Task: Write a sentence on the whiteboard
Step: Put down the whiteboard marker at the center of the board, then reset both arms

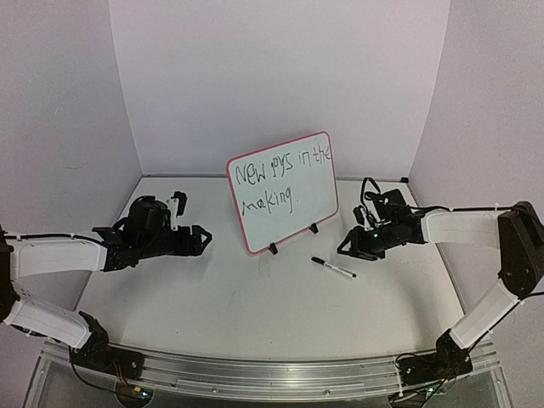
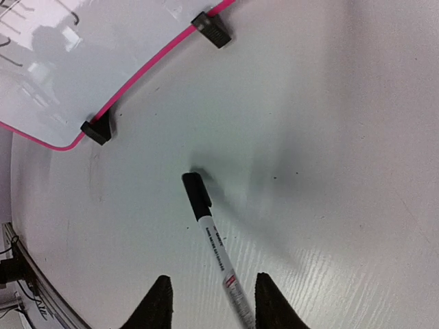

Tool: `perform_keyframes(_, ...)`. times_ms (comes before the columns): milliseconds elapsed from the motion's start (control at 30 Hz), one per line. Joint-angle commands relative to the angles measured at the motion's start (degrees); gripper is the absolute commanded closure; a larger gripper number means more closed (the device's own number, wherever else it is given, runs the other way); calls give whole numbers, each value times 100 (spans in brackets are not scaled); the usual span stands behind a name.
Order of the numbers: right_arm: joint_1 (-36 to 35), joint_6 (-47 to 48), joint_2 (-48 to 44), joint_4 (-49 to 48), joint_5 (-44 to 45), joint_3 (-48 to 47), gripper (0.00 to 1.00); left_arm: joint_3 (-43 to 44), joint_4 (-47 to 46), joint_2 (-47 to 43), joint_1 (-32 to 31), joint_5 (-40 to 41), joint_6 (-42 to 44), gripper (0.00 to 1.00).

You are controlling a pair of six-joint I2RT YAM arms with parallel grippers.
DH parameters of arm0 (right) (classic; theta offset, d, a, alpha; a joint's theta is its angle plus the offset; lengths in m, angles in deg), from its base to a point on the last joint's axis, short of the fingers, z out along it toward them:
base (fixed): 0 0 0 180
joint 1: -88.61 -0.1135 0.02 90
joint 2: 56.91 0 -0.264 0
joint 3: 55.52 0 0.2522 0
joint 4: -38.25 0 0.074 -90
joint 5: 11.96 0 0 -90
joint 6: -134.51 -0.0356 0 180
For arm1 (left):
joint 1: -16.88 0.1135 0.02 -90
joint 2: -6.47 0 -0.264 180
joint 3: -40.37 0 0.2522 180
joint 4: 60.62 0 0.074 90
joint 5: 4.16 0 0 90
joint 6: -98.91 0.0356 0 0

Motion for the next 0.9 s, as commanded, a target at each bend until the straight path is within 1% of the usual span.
perform_keyframes(0,220,141,36,-119,324,167,45,-84,175,-243,271,389,-155,20)
perform_keyframes(100,381,227,-85,-57,459,223,30,-118,332,-287,476,432,-141,18)
perform_keyframes(133,450,269,-121,-19,504,239,22,-131,372,-308,571,436,-134,17)
perform_keyframes(200,554,330,-214,55,644,251,14,-139,433,-322,791,433,-99,15)
perform_keyframes(300,772,410,-379,119,921,280,6,-84,512,-288,1233,427,-26,11)
perform_keyframes(467,1399,514,-847,102,1319,394,3,95,422,-236,2257,263,66,5)
perform_keyframes(567,1703,621,-1318,63,1690,460,3,278,386,-392,2596,601,322,4)
perform_keyframes(700,2062,705,-2242,-483,2107,863,2,358,175,-703,2770,1589,662,1)
perform_keyframes(800,2158,886,-2946,-1289,2533,1434,2,-6,-547,-1042,2780,2107,1141,0)
perform_keyframes(867,2157,978,-3293,-1754,2804,1781,2,-363,-1130,-1181,2786,2287,1557,1)
